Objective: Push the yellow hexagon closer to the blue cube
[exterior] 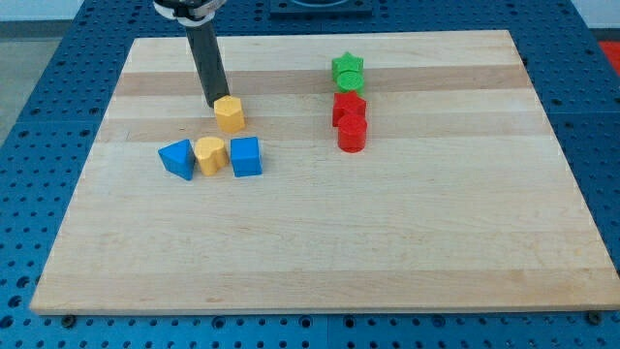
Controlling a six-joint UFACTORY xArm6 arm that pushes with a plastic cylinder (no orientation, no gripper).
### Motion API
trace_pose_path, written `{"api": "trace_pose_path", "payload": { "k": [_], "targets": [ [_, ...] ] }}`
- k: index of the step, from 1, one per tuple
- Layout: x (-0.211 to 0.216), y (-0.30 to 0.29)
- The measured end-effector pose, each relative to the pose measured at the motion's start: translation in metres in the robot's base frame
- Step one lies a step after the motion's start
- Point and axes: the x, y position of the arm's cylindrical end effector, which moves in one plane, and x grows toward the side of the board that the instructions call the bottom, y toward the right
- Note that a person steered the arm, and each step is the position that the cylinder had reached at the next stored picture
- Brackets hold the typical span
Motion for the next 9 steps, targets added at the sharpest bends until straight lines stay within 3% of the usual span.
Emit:
{"api": "trace_pose_path", "payload": {
  "k": [4,9],
  "targets": [
    [0.031,-0.005],
    [0.031,0.073]
  ]
}}
